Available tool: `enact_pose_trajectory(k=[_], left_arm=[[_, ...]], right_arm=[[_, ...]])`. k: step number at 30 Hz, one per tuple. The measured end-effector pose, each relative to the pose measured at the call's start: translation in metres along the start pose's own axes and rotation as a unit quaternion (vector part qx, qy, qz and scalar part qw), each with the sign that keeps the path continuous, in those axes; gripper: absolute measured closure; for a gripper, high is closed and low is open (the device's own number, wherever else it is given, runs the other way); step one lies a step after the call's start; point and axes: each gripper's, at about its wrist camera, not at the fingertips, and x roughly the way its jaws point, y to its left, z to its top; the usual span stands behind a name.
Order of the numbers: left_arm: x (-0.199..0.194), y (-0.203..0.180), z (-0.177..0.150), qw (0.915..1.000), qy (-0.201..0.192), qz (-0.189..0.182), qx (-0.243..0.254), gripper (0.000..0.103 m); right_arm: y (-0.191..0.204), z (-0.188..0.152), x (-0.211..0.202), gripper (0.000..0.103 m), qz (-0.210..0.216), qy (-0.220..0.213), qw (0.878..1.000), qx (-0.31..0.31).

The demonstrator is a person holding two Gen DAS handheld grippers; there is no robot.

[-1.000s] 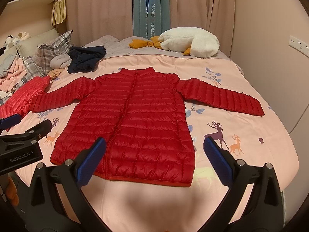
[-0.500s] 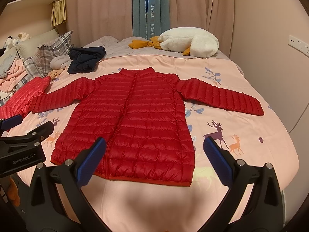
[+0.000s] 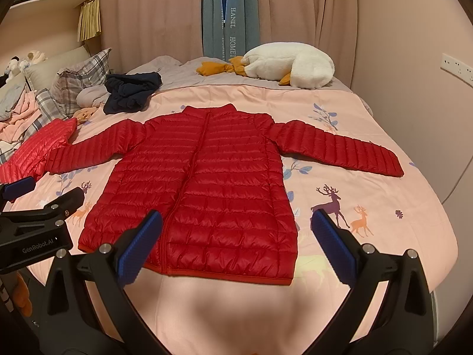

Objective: Fold large clothes

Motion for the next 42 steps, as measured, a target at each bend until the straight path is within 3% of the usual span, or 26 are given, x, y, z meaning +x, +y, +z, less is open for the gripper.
enact_pose_trajectory(k=[38, 42], left_arm=[[-0.001, -0.003, -0.001, 1.0, 0.001, 0.001, 0.001, 0.001], [0.011, 0.004, -0.002, 0.9995, 0.02, -0.02, -0.015, 0.001]], right_arm=[[0.003, -0.002, -0.004, 0.002, 0.001, 0.002, 1.0, -0.002], [0.0, -0.005, 0.006, 0.002, 0.034, 0.026, 0.999, 0.001]])
